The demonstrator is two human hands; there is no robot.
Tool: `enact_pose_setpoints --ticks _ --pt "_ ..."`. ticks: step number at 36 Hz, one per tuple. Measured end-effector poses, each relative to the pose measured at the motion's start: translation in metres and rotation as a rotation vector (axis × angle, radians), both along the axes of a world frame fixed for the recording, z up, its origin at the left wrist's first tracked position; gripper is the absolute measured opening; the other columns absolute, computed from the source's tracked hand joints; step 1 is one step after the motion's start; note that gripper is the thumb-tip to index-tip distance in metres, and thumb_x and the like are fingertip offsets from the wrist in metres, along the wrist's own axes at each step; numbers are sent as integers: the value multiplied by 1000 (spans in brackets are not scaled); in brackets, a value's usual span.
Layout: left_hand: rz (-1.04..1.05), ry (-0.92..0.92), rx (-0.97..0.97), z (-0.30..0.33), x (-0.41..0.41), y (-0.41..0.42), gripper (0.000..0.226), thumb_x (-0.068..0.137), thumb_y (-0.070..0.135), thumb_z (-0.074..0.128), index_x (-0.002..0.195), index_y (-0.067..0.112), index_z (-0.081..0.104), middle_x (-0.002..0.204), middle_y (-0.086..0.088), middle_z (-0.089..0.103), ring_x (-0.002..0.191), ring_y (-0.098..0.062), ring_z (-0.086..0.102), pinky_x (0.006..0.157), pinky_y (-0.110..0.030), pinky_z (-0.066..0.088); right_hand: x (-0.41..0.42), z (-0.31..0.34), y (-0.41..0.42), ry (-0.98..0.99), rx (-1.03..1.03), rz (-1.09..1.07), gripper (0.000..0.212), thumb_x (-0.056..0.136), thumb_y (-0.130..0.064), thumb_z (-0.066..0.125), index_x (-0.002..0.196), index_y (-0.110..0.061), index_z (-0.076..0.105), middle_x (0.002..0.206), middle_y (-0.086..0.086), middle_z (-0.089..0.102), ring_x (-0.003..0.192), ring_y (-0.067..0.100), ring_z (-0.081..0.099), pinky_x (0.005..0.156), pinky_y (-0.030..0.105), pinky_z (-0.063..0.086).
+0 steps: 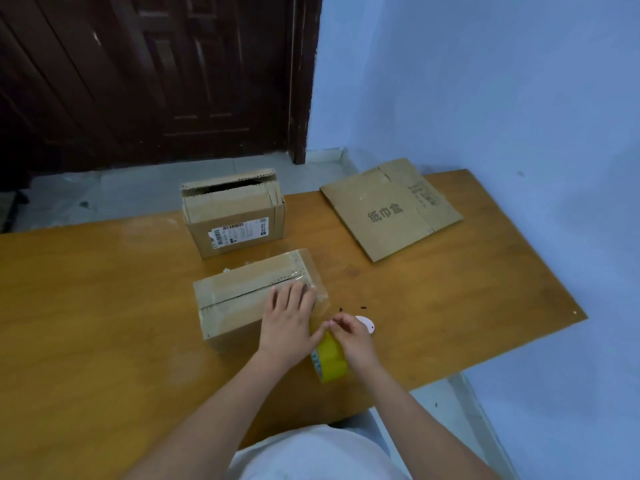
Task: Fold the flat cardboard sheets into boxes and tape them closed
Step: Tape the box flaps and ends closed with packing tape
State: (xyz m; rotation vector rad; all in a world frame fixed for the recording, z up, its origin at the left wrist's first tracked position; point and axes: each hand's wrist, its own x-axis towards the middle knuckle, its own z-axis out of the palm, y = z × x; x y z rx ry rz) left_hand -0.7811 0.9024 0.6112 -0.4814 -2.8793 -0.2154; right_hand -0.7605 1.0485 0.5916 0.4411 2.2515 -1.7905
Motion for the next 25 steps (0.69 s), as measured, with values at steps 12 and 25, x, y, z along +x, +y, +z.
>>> enact_pose_setpoints --ticks 12,25 --pt "28 -33 89 19 -18 -5 30 65 31 83 90 27 67 99 3 62 90 -24 58 72 -38 43 8 4 -1 72 70 -19 20 90 -8 59 80 -25 58 86 -5 58 82 11 55 74 16 43" --pt "35 17 -12 15 -18 0 32 64 29 82 91 20 67 102 -3 64 87 -29 57 75 -41 42 13 6 -2 48 118 -16 7 92 -12 56 88 -15 60 86 -9 57 85 5 52 75 13 41"
